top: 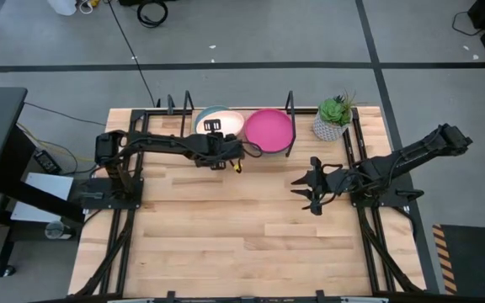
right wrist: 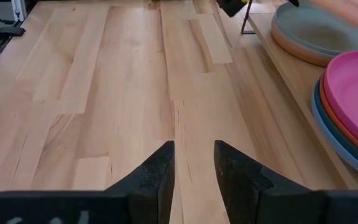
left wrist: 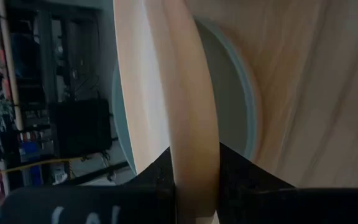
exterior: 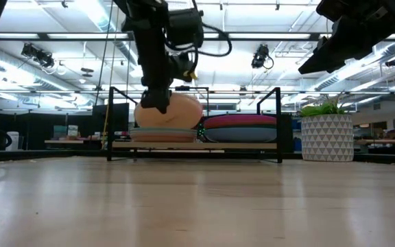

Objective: Place and stack plates onto a shelf
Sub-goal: Stack the white plate on top of the blue plate on the shelf

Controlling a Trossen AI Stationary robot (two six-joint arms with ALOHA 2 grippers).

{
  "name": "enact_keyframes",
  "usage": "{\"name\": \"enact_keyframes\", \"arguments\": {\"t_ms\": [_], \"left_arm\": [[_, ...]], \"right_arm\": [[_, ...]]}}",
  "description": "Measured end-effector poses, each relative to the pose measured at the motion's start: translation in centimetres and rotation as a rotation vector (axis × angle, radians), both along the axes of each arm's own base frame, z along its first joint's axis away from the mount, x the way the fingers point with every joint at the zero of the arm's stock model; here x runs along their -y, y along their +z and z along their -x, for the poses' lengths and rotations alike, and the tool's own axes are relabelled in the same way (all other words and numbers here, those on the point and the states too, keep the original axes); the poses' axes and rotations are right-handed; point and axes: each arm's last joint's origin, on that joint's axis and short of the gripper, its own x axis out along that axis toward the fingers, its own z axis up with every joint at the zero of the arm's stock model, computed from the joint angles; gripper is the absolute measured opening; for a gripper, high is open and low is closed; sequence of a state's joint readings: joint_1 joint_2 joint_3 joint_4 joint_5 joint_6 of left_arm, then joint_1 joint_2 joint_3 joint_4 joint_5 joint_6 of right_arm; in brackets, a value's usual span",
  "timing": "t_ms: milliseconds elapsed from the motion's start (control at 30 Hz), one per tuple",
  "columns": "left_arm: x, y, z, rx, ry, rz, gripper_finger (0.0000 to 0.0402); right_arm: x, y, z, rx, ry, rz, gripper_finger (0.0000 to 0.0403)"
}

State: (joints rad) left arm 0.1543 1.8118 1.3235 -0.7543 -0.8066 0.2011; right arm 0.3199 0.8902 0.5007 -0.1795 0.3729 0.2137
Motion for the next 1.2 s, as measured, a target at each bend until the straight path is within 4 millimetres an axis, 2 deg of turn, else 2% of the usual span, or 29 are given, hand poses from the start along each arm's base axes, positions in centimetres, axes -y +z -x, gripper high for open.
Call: {"name": "enact_keyframes", "arguments": {"t_ms": [300, 600, 733, 867, 1067, 1200], "left_arm": [[-0.8, -1.7, -0.1, -0.079, 0.036, -0.04, 0.0082], [-0.5, -1.4, -0.3, -0.051, 0.026, -0.018, 0.016], [-0.1, -0.8, -0.7, 0.003, -0.016, 0.158, 0.019], [0.3, 0.4, -1.4, 0.064, -0.08, 0.356, 0.0198], [1.1, 2.2, -2.8, 0.206, -0.187, 0.622, 0.0187], [2.8, 3.0, -3.3, 0.246, -0.283, 0.632, 0.017]], "right_arm": [[0.0, -0.2, -0.1, -0.011, 0.001, 0.003, 0.0119], [-0.1, -0.6, -0.4, -0.029, 0.001, 0.009, 0.0119], [-0.2, -0.6, -0.4, -0.034, 0.002, 0.012, 0.0119], [-0.2, -0.7, -0.4, -0.039, 0.001, 0.013, 0.0119], [-0.1, -0.8, -0.3, -0.059, 0.005, 0.012, 0.0119], [-0.1, -1.0, -0.1, -0.081, 0.002, 0.033, 0.0119]]}}
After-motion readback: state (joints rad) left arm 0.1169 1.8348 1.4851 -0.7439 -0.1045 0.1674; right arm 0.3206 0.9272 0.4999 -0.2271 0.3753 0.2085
